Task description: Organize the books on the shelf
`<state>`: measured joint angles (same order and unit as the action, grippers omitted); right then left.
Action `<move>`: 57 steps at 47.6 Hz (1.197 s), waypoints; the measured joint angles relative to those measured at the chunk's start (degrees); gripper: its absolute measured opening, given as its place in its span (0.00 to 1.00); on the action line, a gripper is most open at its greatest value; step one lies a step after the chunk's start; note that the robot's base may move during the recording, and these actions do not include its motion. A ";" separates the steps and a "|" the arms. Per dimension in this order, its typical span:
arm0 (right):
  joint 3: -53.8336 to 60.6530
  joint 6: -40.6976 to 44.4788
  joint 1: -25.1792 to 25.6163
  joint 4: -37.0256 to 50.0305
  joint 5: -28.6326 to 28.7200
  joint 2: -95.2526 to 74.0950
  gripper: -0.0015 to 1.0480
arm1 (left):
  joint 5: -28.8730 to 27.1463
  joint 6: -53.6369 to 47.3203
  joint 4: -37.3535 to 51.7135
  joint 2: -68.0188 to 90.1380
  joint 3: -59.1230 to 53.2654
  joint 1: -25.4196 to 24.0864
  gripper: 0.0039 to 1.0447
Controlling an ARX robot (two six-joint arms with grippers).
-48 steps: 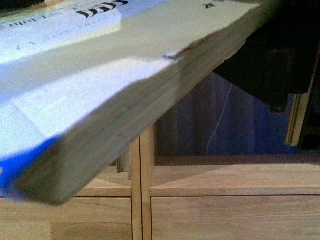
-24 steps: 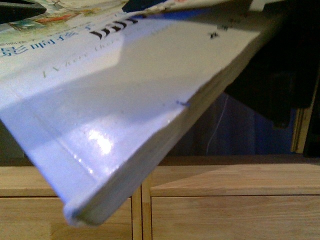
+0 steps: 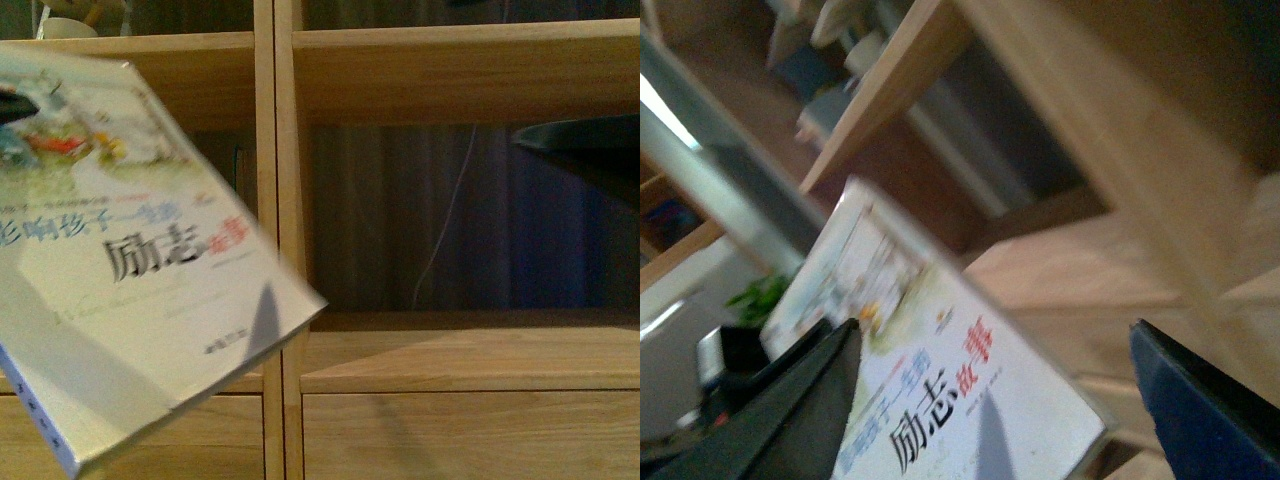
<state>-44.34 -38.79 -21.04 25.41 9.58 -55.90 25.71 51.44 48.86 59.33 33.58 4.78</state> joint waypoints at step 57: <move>29.42 38.40 20.90 -0.28 -9.68 15.15 0.03 | -11.50 -66.90 1.77 41.42 37.44 -8.20 0.06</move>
<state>-14.92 -0.38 -0.14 25.12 -0.10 -40.75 14.22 -15.46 50.63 100.75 71.02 -3.42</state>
